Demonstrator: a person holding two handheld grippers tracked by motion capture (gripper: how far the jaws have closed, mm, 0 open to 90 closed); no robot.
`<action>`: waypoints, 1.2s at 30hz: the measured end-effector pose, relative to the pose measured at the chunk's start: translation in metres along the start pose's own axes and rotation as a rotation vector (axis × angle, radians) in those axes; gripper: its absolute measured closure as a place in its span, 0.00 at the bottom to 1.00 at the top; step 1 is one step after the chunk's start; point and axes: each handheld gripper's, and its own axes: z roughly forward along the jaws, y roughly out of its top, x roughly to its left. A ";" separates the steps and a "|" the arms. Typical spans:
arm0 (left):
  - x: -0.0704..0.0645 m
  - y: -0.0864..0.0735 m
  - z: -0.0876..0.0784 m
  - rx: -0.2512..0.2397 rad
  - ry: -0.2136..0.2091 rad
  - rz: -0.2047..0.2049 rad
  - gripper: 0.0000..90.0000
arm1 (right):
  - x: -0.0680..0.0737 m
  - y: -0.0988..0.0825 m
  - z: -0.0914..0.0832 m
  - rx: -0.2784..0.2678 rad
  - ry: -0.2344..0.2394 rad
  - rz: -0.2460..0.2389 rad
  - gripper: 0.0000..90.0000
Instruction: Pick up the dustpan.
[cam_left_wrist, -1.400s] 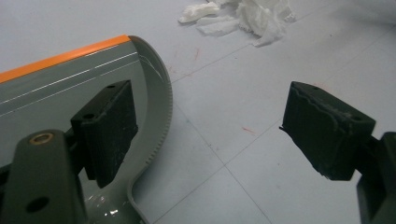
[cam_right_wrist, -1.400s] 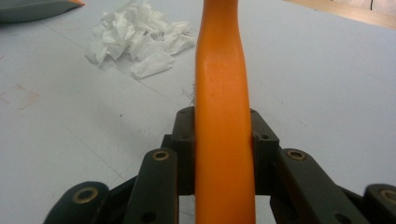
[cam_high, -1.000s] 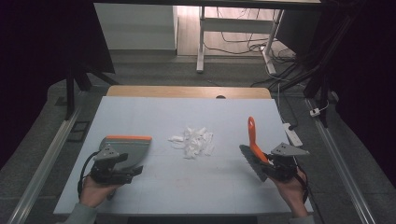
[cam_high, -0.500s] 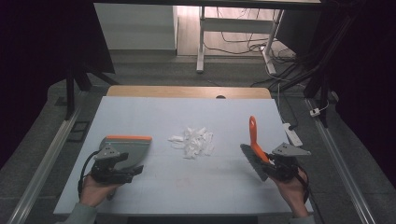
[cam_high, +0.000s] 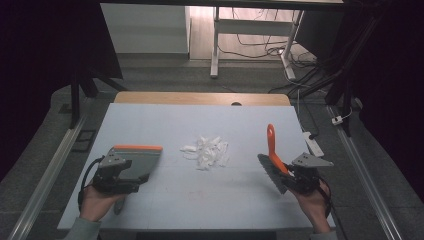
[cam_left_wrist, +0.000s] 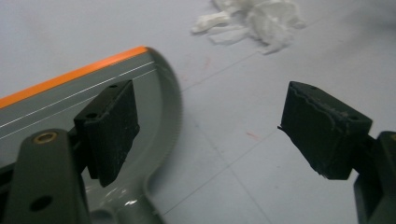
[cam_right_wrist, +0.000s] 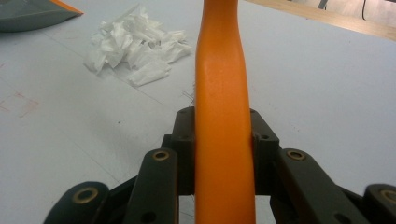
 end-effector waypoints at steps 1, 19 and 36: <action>0.002 0.000 -0.001 0.002 0.013 -0.013 0.22 | 0.000 0.000 0.000 0.000 -0.001 0.000 0.78; 0.021 -0.014 -0.002 0.196 0.131 -0.207 0.15 | 0.000 -0.003 0.003 0.014 0.007 0.005 0.78; 0.018 -0.033 0.023 0.316 0.160 -0.271 0.17 | 0.005 0.002 0.009 0.012 0.024 -0.019 0.78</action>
